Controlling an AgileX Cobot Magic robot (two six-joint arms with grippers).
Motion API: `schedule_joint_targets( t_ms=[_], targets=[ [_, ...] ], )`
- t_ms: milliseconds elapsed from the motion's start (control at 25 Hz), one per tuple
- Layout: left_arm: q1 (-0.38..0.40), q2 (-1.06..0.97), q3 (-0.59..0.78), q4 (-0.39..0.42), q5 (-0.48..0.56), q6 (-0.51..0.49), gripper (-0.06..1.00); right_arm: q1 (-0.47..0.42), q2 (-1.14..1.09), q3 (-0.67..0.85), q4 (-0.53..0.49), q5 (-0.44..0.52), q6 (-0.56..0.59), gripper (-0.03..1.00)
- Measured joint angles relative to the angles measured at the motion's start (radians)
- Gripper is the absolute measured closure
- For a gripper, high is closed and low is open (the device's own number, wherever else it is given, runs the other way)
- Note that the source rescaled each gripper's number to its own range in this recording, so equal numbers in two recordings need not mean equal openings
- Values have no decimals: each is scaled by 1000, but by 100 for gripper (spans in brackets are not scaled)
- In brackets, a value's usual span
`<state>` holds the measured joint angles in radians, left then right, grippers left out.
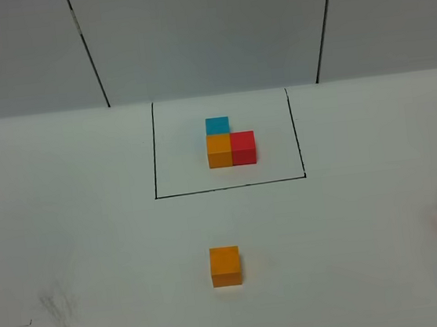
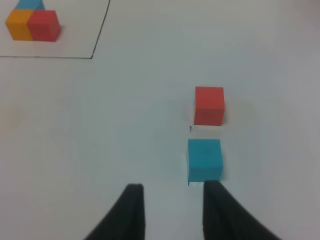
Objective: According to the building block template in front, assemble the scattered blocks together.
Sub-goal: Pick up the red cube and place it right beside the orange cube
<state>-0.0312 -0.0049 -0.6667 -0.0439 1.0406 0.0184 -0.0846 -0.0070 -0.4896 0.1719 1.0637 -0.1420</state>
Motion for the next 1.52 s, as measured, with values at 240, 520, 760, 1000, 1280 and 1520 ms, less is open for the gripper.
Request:
schedule_joint_targets(
  t_ms=[240,520,760,1000,1280,1520],
  targets=[
    [0,0,131,29,11,-55,25,0,0,0,0,0,0,96],
    [0,0,160,51,37,-81,24,0,0,0,0,0,1,96],
    [0,0,160,49,37,-82,13,0,0,0,0,0,1,96],
    [0,0,160,44,37,-85,17,0,0,0,0,0,1,96],
    [0,0,160,44,37,-86,41,0,0,0,0,0,1,96],
    [0,0,160,44,37,-85,57,0,0,0,0,0,1,96]
  ],
)
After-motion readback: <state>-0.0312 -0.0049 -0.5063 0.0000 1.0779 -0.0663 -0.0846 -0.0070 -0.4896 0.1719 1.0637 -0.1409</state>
